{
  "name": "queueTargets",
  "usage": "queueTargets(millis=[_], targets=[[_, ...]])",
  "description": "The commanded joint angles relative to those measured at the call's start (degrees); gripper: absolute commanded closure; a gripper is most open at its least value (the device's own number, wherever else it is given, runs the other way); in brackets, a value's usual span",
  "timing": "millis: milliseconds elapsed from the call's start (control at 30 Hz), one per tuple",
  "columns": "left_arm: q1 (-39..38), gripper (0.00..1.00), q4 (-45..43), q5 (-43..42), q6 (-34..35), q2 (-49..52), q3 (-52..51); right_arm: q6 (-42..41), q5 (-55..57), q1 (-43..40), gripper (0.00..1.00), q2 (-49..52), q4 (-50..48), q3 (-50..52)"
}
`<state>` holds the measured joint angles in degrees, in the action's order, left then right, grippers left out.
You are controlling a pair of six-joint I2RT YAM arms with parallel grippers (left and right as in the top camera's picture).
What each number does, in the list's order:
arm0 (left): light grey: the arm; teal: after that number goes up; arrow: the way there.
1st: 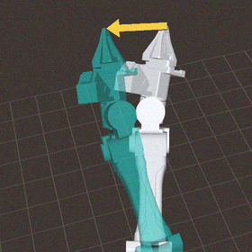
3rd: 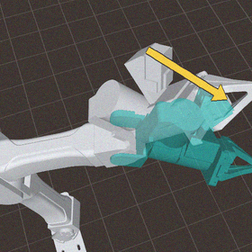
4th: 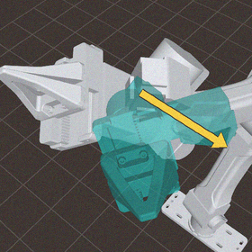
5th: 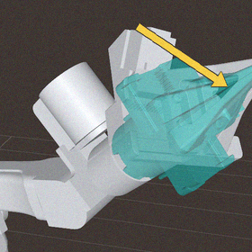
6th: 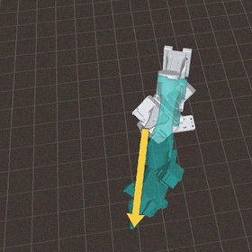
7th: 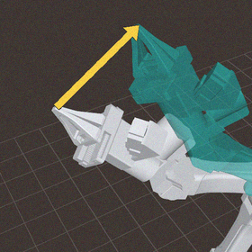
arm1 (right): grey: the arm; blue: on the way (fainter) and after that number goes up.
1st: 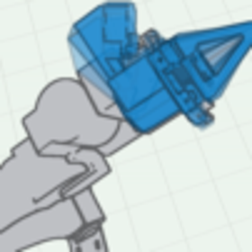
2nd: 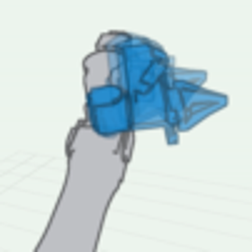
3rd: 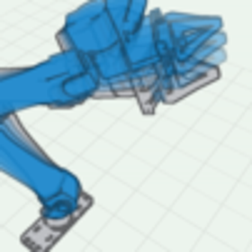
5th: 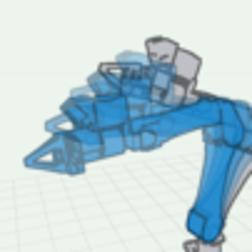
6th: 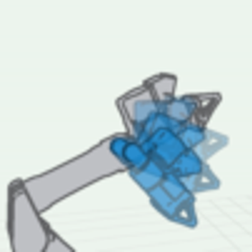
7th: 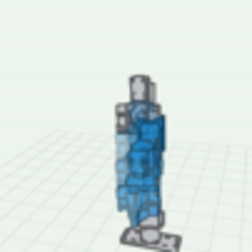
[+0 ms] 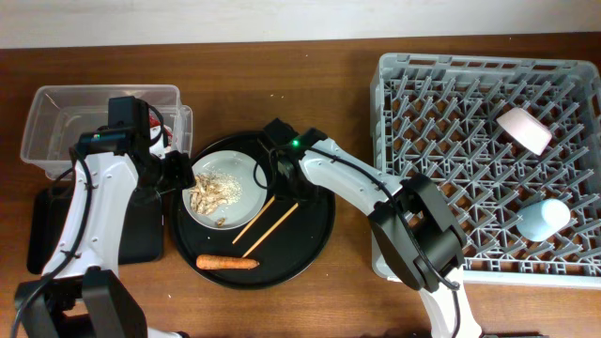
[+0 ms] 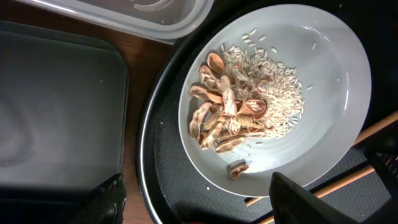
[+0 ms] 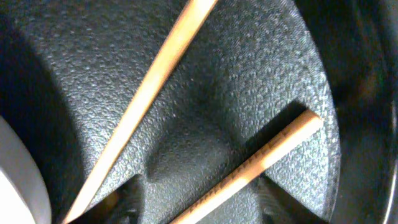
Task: Sort waste into correct bins and load items into the dishwasher rack
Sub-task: 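Place the chopstick into the rack's left edge with the right gripper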
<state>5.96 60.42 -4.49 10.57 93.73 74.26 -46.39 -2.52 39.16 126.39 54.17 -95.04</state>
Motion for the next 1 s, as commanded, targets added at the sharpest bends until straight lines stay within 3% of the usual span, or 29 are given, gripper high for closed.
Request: queueTargets(millis=[0, 133, 267, 367, 467, 700, 967], targets=[[0.1, 0.27, 0.2, -0.6, 0.7, -1.0, 0.0, -0.4, -2.5, 0.9, 0.51, 1.5, -0.6, 0.0], [0.1, 0.27, 0.2, -0.6, 0.7, -1.0, 0.0, -0.4, 4.4, 0.6, 0.67, 1.5, -0.5, 0.0], [0.1, 0.27, 0.2, -0.6, 0.7, -1.0, 0.0, 1.7, 6.3, -1.4, 0.68, 1.5, -0.6, 0.0], [0.1, 0.27, 0.2, -0.6, 0.7, -1.0, 0.0, 8.1, 5.7, -4.6, 0.76, 1.5, -2.1, 0.0], [0.1, 0.27, 0.1, -0.6, 0.7, -1.0, 0.0, 11.1, 5.6, -6.1, 0.77, 1.5, -2.2, 0.0], [0.1, 0.27, 0.1, -0.6, 0.7, -1.0, 0.0, 17.7, -6.2, -7.3, 0.87, 1.5, -4.1, 0.0], [0.1, 0.27, 0.2, -0.6, 0.7, -1.0, 0.0, 17.7, -7.0, -7.4, 0.96, 1.3, -3.7, -0.6]])
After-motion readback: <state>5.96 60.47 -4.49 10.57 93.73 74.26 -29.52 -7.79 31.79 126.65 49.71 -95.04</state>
